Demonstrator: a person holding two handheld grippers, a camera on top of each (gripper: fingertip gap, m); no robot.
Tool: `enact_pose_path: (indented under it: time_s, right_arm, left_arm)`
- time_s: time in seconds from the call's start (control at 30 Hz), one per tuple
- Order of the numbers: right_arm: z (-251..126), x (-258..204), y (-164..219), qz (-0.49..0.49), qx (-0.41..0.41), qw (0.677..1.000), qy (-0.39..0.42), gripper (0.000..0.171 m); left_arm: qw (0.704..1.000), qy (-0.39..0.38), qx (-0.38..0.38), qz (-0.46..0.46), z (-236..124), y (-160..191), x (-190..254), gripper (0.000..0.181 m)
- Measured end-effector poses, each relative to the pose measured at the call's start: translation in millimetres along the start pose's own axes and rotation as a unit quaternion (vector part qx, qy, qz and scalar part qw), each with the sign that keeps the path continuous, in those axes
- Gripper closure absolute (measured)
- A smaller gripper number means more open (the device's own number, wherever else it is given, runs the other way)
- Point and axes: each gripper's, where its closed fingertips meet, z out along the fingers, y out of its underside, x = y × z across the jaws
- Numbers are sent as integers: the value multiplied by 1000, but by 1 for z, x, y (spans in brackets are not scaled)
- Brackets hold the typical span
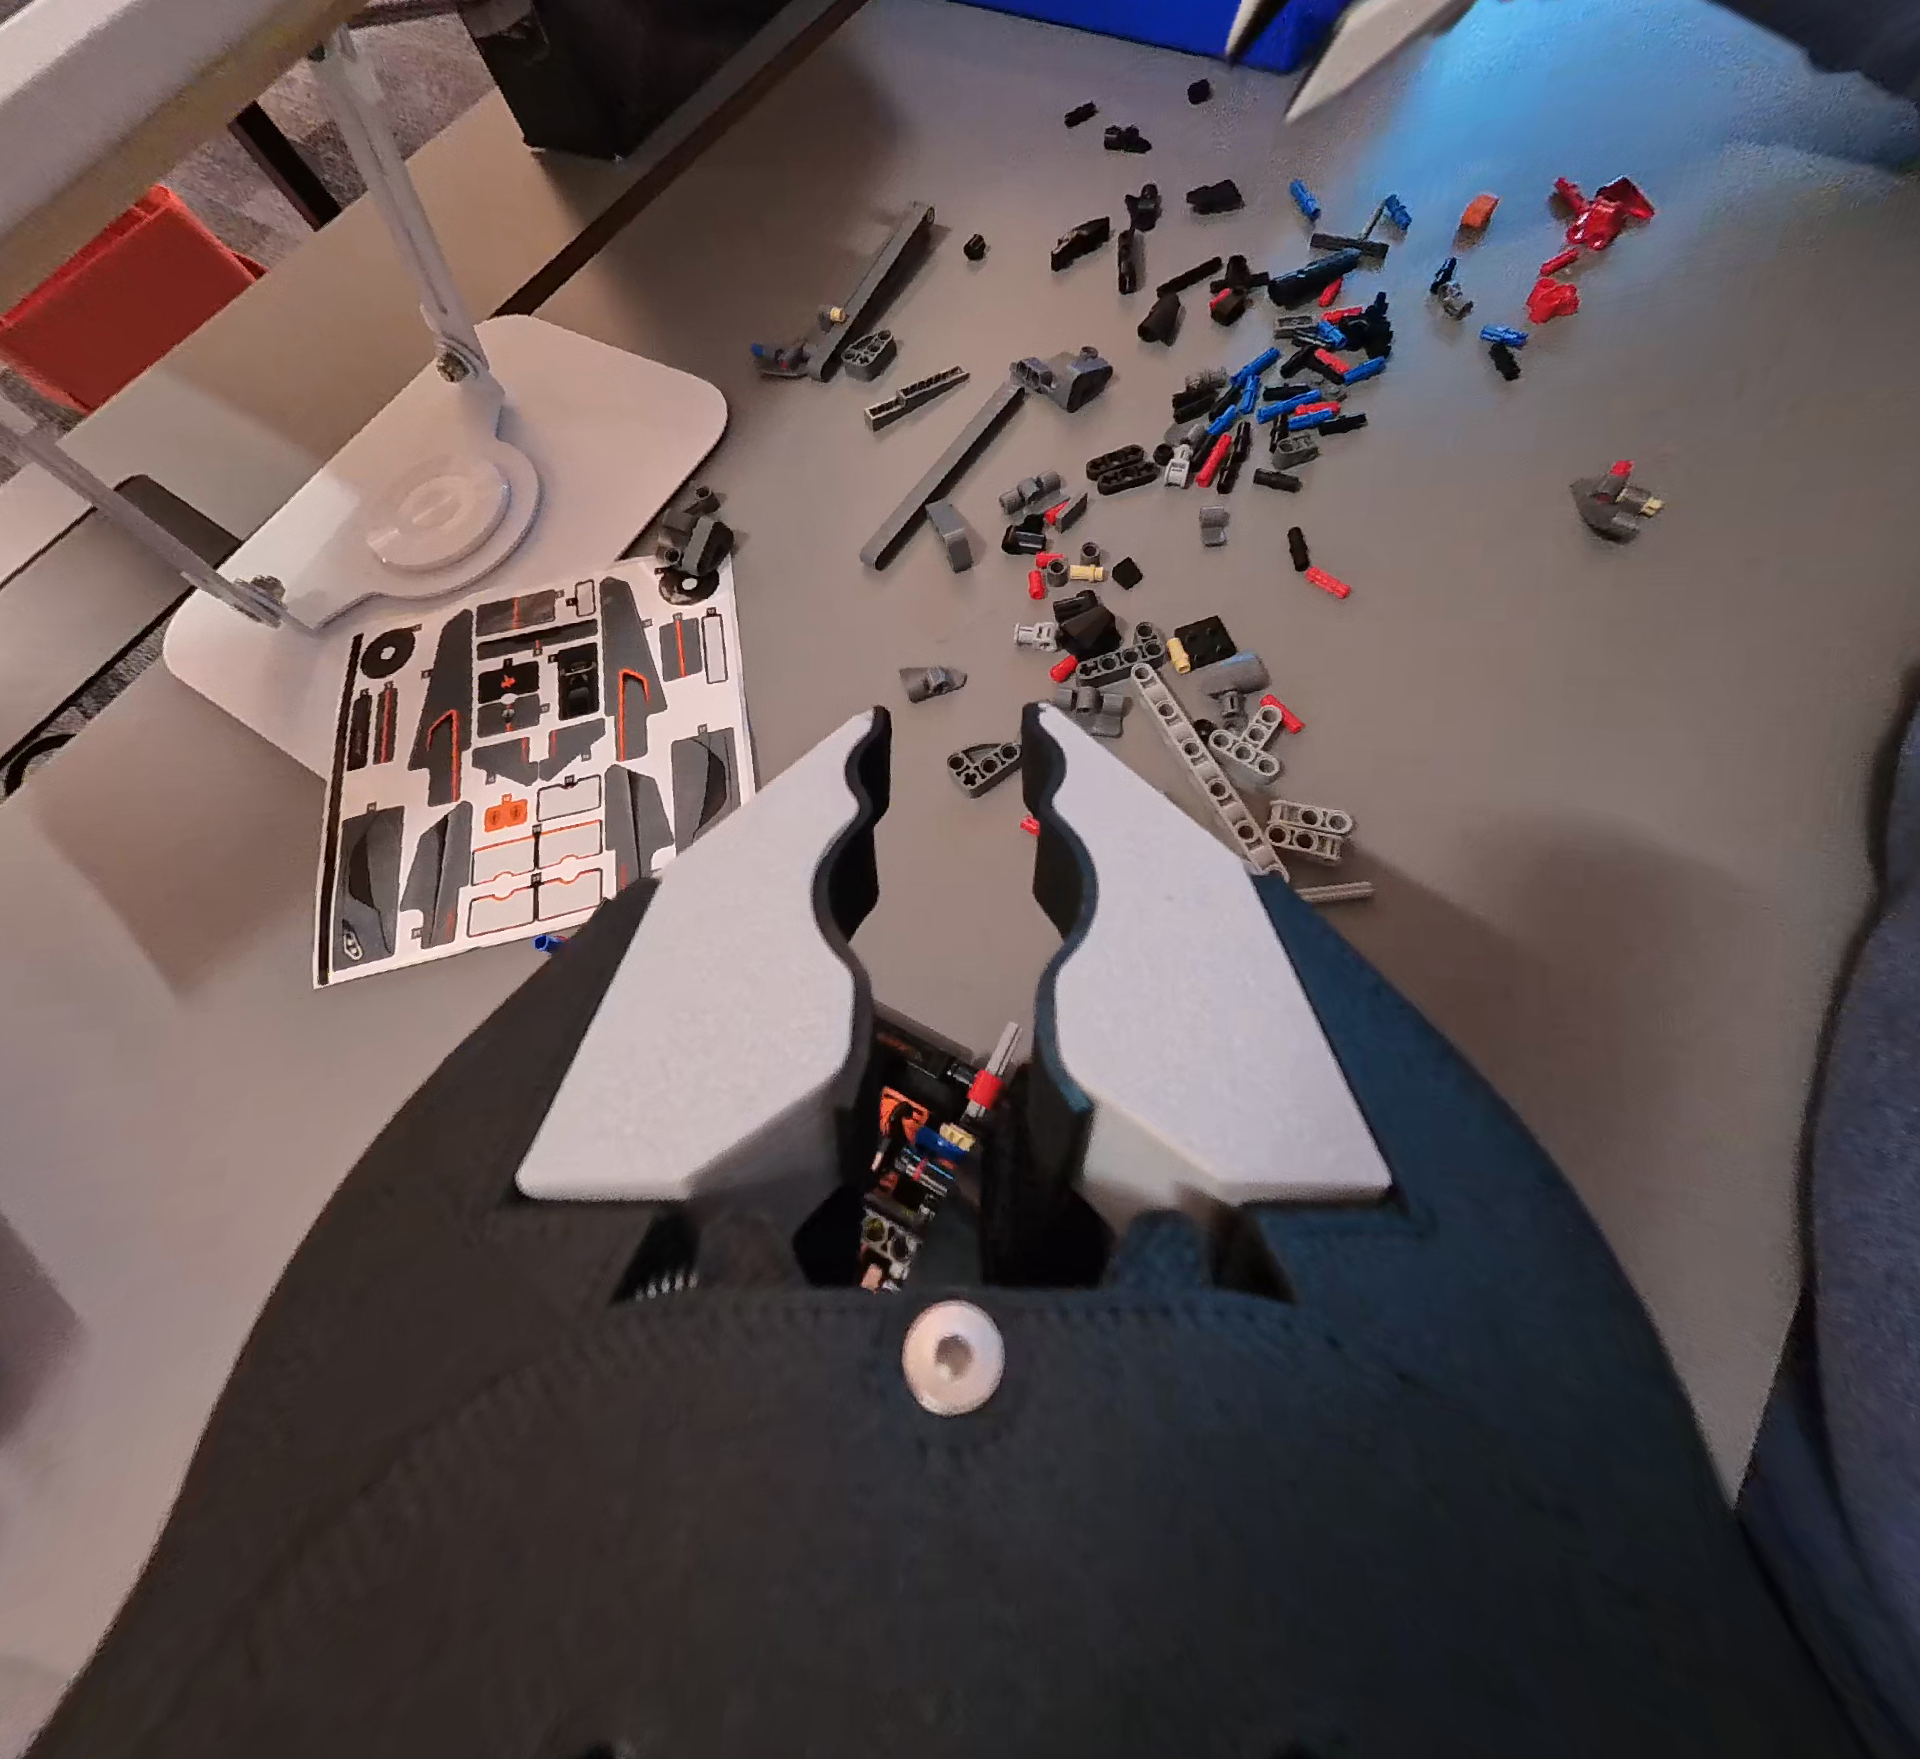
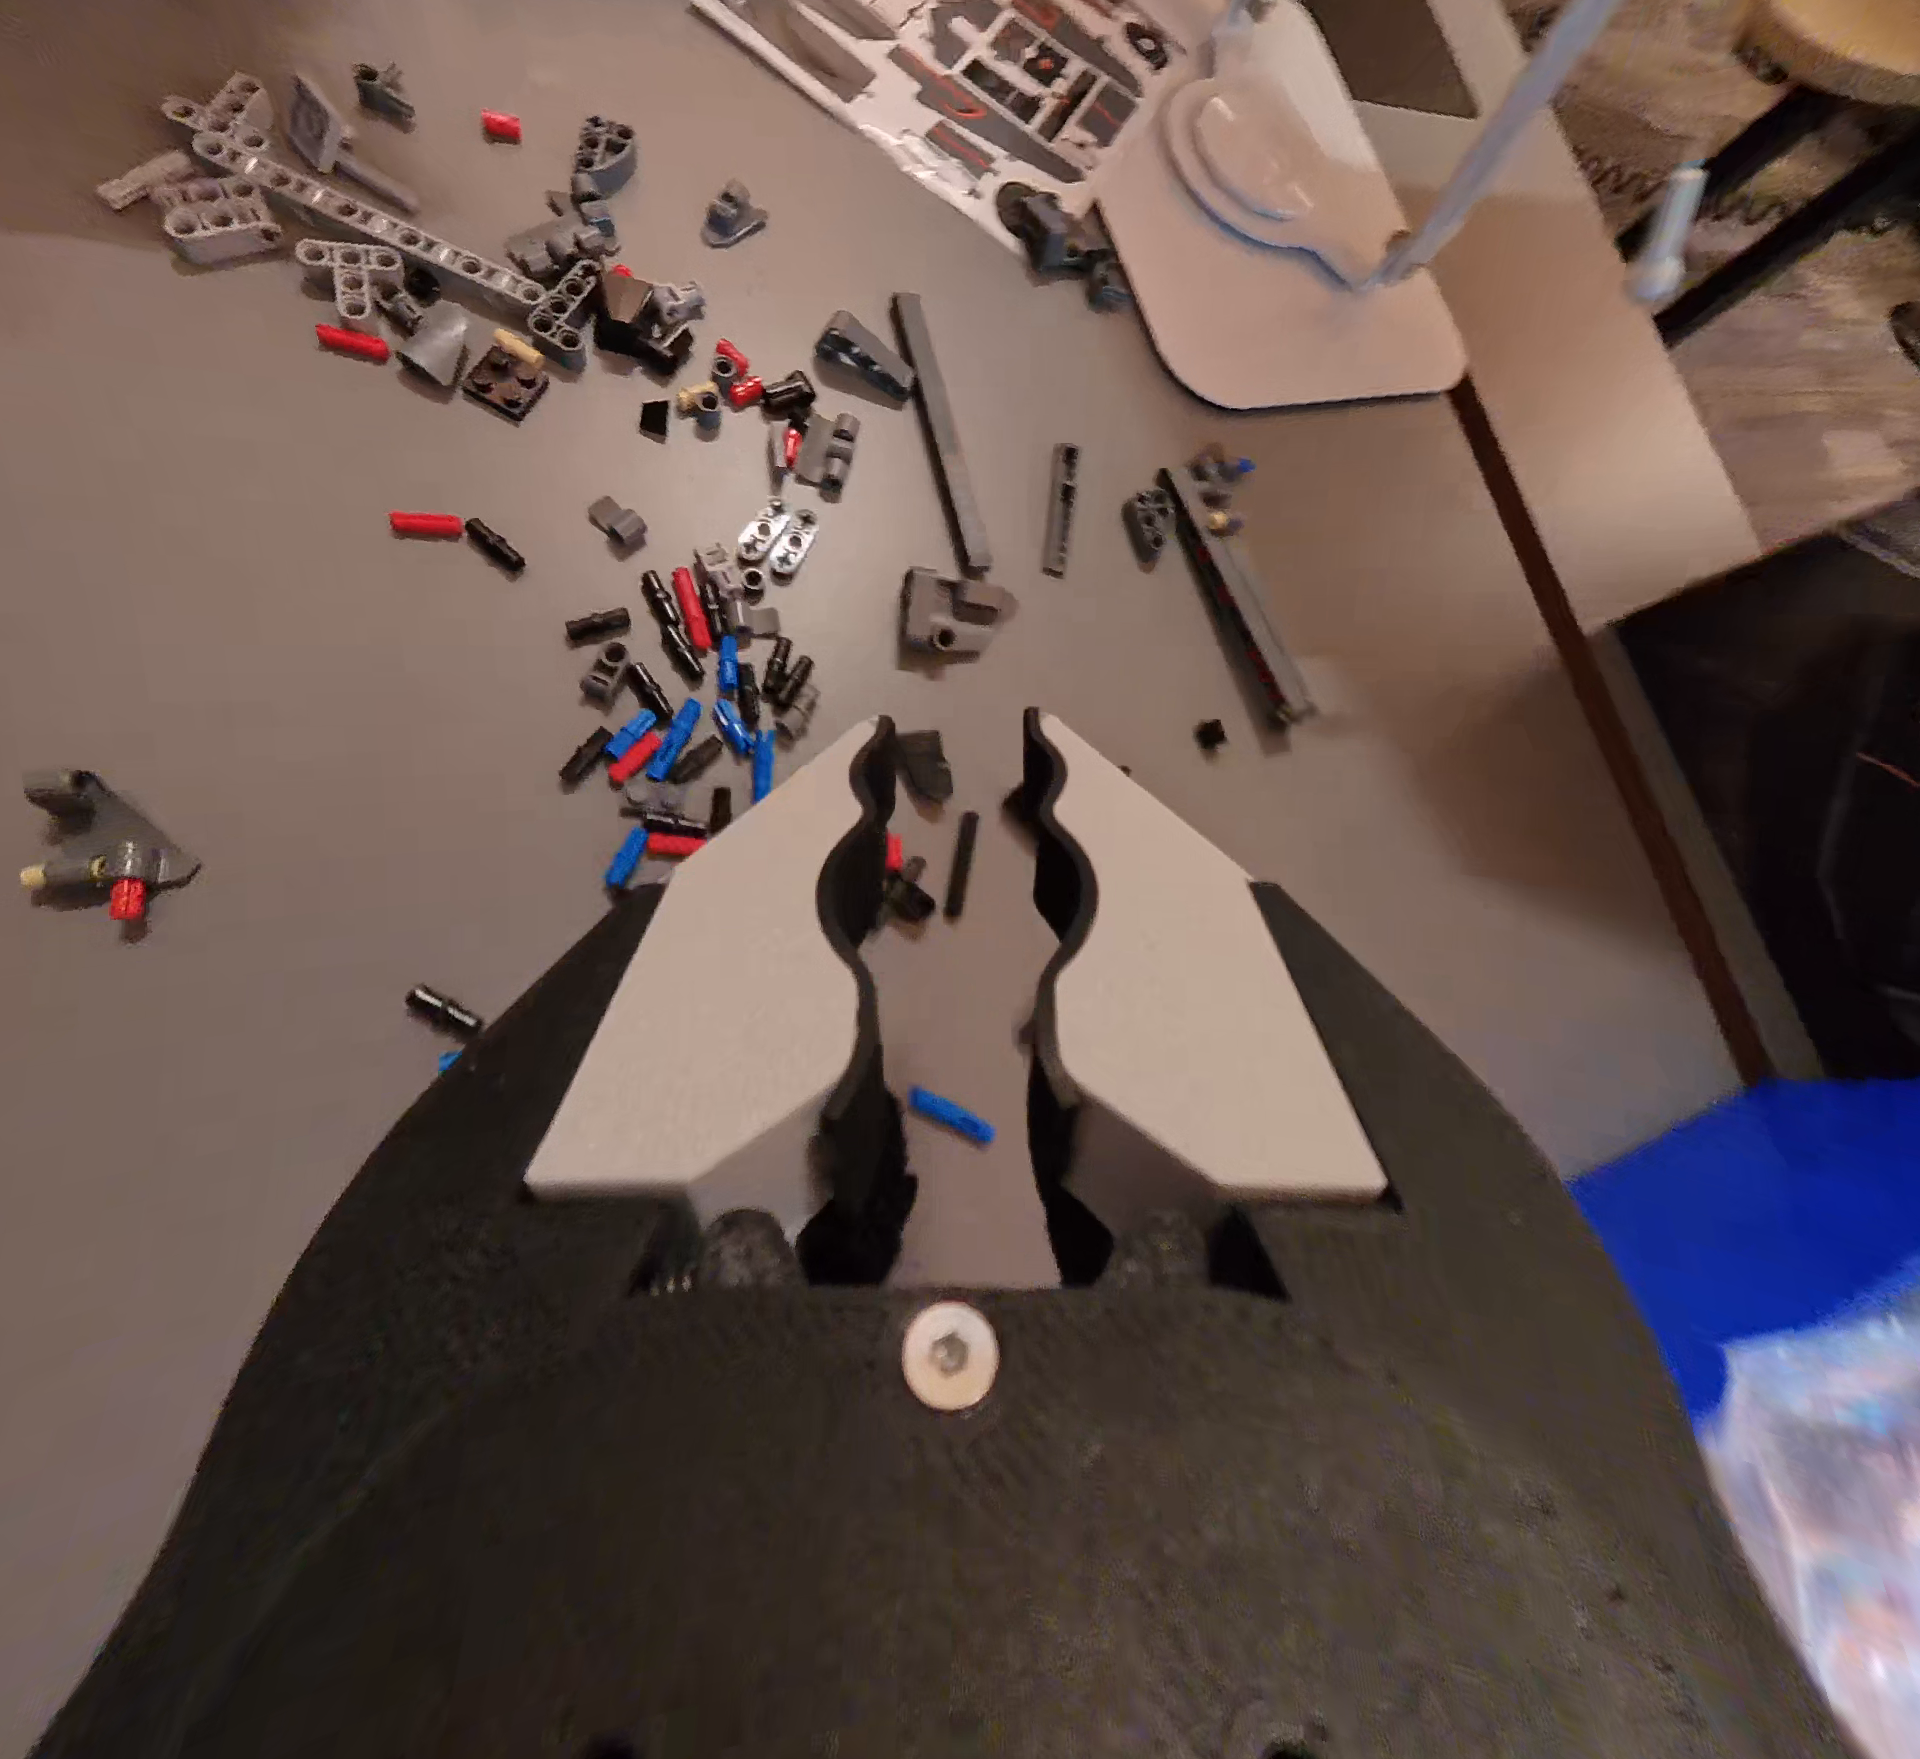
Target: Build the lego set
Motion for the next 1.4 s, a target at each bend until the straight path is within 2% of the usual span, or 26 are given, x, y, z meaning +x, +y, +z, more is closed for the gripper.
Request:
enact_pose_path:
  time_s: [0.17, 0.47, 0.63, 1.4]
  right_arm:
    - [-19, 17, 14, 43, 27, 998, 25, 150]
    - [2, 9, 26, 1, 3, 1000, 30, 150]
    - [5, 9, 34, 1, -1, 999, 35, 150]
    - [11, 12, 33, 13, 20, 999, 45, 150]
  left_arm:
    - [1000, 2, -7, -3, 5, 1, 3, 158]
    - [1000, -2, -11, -20, 7, 2, 11, 157]
    - [999, -25, -23, -13, 3, 7, 6, 157]
    - [999, -32, -10, -28, 5, 8, -9, 150]
